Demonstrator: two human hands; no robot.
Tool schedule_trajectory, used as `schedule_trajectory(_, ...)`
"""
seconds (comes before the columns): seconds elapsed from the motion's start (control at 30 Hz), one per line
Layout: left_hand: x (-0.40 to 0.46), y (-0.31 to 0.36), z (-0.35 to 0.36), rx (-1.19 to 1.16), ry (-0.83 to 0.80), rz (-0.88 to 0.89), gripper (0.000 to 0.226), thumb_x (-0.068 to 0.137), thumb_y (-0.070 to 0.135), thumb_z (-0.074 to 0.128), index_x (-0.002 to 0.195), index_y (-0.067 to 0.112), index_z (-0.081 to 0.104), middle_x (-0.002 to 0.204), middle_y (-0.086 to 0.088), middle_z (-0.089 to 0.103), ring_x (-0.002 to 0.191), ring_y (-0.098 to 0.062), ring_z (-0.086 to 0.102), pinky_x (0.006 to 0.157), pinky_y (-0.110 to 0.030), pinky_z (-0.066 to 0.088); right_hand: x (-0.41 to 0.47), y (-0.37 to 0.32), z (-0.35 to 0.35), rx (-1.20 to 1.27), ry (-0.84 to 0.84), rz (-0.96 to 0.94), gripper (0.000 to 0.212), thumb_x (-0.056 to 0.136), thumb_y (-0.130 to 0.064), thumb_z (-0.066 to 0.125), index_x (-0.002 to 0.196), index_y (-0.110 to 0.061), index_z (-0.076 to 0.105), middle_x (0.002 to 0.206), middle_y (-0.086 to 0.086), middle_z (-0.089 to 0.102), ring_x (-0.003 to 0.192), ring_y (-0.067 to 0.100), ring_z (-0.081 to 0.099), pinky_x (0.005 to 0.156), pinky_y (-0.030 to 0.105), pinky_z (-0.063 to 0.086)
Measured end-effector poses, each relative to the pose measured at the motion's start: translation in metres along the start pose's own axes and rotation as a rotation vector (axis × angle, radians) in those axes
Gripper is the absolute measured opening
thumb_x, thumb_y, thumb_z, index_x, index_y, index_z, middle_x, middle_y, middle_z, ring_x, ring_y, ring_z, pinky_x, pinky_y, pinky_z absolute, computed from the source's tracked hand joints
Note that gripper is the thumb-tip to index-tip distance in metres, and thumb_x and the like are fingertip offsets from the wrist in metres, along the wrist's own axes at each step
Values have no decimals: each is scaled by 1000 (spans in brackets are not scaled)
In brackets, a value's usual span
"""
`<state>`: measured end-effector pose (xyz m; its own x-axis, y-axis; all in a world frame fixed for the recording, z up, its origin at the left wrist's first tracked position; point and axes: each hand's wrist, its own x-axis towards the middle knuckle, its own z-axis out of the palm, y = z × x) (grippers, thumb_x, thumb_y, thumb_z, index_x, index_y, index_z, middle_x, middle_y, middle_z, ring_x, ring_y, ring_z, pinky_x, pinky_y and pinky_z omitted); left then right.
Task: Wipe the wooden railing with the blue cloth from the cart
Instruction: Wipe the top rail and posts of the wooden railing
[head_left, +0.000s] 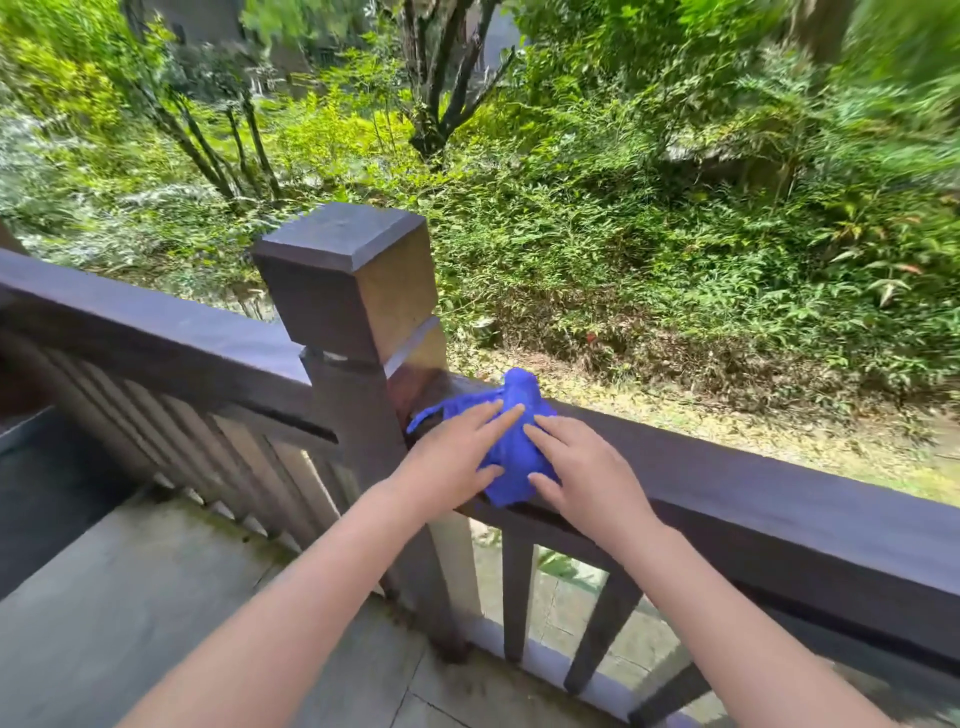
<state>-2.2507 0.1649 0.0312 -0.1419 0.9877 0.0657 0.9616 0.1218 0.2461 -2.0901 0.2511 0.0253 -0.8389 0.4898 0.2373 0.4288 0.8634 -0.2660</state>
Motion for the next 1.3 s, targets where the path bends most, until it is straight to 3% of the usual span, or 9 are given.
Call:
schedule_trajectory(0.13, 0, 6, 1, 78, 69, -4, 65, 86, 18, 57, 143, 26, 27, 149, -6, 35, 135, -21, 32, 101, -36, 37, -2, -11, 3, -21, 72, 98, 44, 79, -19, 59, 122, -16, 54, 128, 1, 57, 119, 22, 47, 97, 36, 41)
schedule_trajectory(0.23, -8, 14, 4, 134, 126, 5, 62, 83, 14, 55, 141, 22, 33, 141, -10, 43, 125, -26, 42, 83, -38, 44, -10, -17, 3, -40, 113, 131, 41, 77, -16, 57, 118, -17, 56, 118, -1, 62, 111, 23, 50, 88, 36, 44)
schedule_trajectory(0.43, -33, 27, -1, 171, 257, 212, 58, 47, -4, 78, 103, 5, 67, 83, -18, 68, 66, -32, 64, 37, -32, 50, -36, -28, 4, -51, 160, 153, 41, 78, -12, 53, 119, -18, 56, 119, -4, 61, 113, 20, 49, 87, 32, 43)
schedule_trajectory(0.63, -48, 37, 11, 92, -1, 179, 48, 80, 20, 54, 127, 27, 47, 114, 0, 56, 111, -22, 50, 74, -35, 48, -78, -38, 3, 35, 59, 275, 39, 79, -18, 52, 116, -27, 55, 112, -6, 61, 110, 18, 49, 77, 31, 45)
schedule_trajectory(0.83, -39, 77, 2, -46, -152, 313, 45, 73, 31, 60, 118, 34, 53, 109, 6, 63, 103, -16, 55, 79, -30, 47, -124, -25, -29, 154, 46, 432, 31, 73, -19, 57, 102, -28, 63, 100, -4, 62, 100, 17, 55, 77, 29, 43)
schedule_trajectory(0.93, -25, 116, 0, -140, -224, 422, 40, 70, 25, 62, 110, 28, 59, 96, 5, 67, 85, -15, 57, 70, -29, 48, -152, -10, -55, 202, 20, 532, 30, 69, -19, 61, 98, -28, 65, 87, -8, 58, 88, 15, 56, 78, 32, 47)
schedule_trajectory(1.03, -11, 161, 2, -164, -261, 542, 35, 69, 23, 62, 104, 25, 62, 82, 6, 62, 73, -13, 51, 63, -25, 39, -184, 10, -84, 230, 25, 649, 26, 65, -18, 64, 89, -28, 67, 74, -15, 55, 71, 7, 54, 66, 25, 46)
schedule_trajectory(1.23, 6, 260, 13, -197, -283, 729, 32, 66, 27, 64, 98, 26, 64, 80, 5, 63, 74, -15, 55, 65, -26, 45, -256, 42, -142, 148, 30, 815, 26, 64, -17, 65, 88, -25, 68, 83, -9, 63, 76, 8, 54, 61, 10, 39)
schedule_trajectory(1.3, 8, 298, 17, -203, -291, 802, 30, 65, 28, 65, 96, 26, 65, 76, 7, 60, 70, -12, 52, 62, -25, 42, -286, 48, -161, 123, 42, 876, 27, 66, -16, 64, 91, -25, 68, 90, -5, 66, 79, 8, 54, 63, 15, 39)
